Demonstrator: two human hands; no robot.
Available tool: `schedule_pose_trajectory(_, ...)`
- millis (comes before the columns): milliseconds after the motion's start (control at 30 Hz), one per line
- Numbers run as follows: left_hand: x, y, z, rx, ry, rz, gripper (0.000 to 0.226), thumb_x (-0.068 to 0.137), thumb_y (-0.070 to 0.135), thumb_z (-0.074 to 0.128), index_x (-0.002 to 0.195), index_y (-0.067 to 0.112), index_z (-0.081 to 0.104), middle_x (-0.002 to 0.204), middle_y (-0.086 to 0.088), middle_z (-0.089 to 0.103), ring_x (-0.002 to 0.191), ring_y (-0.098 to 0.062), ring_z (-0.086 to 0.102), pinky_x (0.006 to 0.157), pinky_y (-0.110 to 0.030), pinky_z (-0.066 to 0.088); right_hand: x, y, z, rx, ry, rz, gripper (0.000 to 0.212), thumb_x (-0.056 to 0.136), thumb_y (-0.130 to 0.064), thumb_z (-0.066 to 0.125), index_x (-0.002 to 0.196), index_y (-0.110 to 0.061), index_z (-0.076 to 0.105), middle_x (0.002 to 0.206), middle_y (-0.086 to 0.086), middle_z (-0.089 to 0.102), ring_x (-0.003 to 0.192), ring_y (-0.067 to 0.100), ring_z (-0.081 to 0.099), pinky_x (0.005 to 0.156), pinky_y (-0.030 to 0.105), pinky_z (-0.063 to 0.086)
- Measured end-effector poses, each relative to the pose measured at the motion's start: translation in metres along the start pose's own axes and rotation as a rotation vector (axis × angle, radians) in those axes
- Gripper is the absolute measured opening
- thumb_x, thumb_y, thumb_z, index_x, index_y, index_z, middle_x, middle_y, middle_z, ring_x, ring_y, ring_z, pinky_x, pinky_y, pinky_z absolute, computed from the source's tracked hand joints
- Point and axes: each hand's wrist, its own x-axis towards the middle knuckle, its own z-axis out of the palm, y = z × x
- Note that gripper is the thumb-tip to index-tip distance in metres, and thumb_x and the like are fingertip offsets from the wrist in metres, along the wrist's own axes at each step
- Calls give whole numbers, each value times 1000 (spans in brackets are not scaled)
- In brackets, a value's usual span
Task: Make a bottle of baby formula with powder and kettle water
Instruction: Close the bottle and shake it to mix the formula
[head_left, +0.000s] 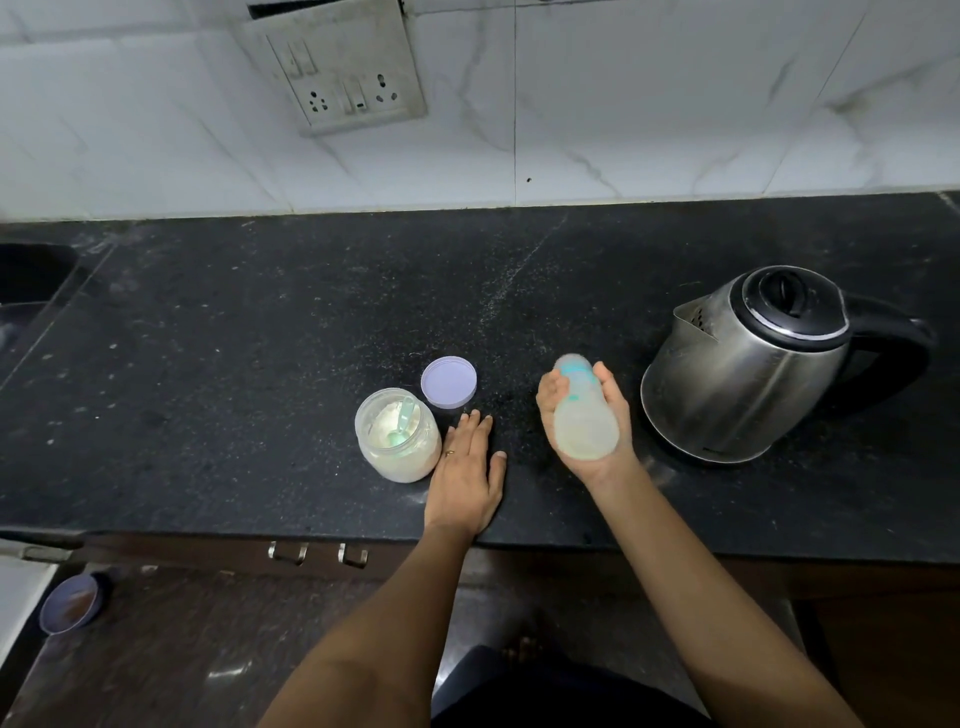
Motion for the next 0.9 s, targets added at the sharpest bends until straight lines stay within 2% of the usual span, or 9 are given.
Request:
schedule_pose_trajectory(133, 1, -1, 1, 7, -3, 5, 51, 98, 33, 36, 146, 13, 33, 155, -5, 27, 146, -16, 14, 119, -27, 2, -3, 12, 12, -251, -46, -1, 53, 71, -28, 80, 112, -8, 54, 86, 14, 61, 61, 20, 61, 53, 29, 54)
schedule_pose_trajectory(200, 0, -1, 2, 10, -1, 2, 51, 98, 32, 37, 145, 13, 34, 155, -5, 28, 146, -16, 15, 118, -26, 2, -3, 12, 9, -145, -50, -18, 60, 59, -23, 88, 105, -3, 55, 84, 13, 62, 61, 21, 64, 53, 31, 56)
schedule_pose_trajectory(267, 0, -1, 1, 10, 5, -3, 50, 99, 30, 39, 145, 13, 34, 155, -6, 28, 145, -17, 15, 118, -25, 1, -3, 11, 1, 52, -72, -34, 58, 61, -17, 87, 106, -1, 54, 86, 15, 62, 65, 24, 66, 55, 35, 58)
schedule_pose_trajectory(367, 1, -2, 2, 11, 9, 4, 49, 99, 30, 40, 145, 13, 34, 155, -6, 29, 145, -17, 16, 118, -26, 1, -8, 11, -1, -24, -133, -30, 54, 71, -29, 82, 113, -6, 56, 93, 16, 56, 64, 22, 62, 56, 29, 55)
schedule_pose_trajectory(533, 1, -1, 2, 13, 4, 3, 49, 99, 30, 40, 146, 13, 34, 155, -5, 28, 146, -15, 14, 119, -26, 1, -10, -1, 2, -130, -46, -196, 68, 49, -33, 94, 102, -6, 62, 85, 10, 58, 66, 17, 67, 63, 34, 60)
schedule_pose_trajectory(633, 1, -1, 2, 19, 6, 10, 49, 100, 29, 40, 145, 12, 34, 155, -5, 28, 146, -15, 14, 119, -26, 1, -12, 0, 11, -283, 45, -315, 46, 71, -44, 73, 109, -19, 69, 88, 5, 65, 73, 15, 70, 68, 32, 60)
schedule_pose_trajectory(733, 2, -1, 1, 18, 4, 10, 48, 100, 28, 39, 145, 12, 34, 155, -5, 29, 145, -15, 15, 119, -26, 2, -14, -3, 19, -354, 111, -270, 46, 89, -49, 48, 119, -18, 62, 98, 5, 72, 74, 15, 71, 64, 27, 60)
schedule_pose_trajectory(800, 2, -1, 1, 16, 1, 6, 48, 100, 28, 39, 145, 13, 34, 155, -5, 29, 145, -15, 15, 118, -26, 2, -14, -3, 22, -252, 97, -177, 53, 92, -49, 44, 128, -11, 55, 99, 9, 72, 68, 17, 71, 60, 28, 60)
schedule_pose_trajectory(900, 2, -2, 2, 13, -2, 2, 48, 100, 28, 38, 145, 13, 34, 155, -4, 28, 146, -14, 14, 118, -26, 2, -12, -2, 20, -77, 50, -72, 57, 85, -49, 56, 117, -2, 57, 83, 10, 65, 59, 18, 65, 53, 28, 57)
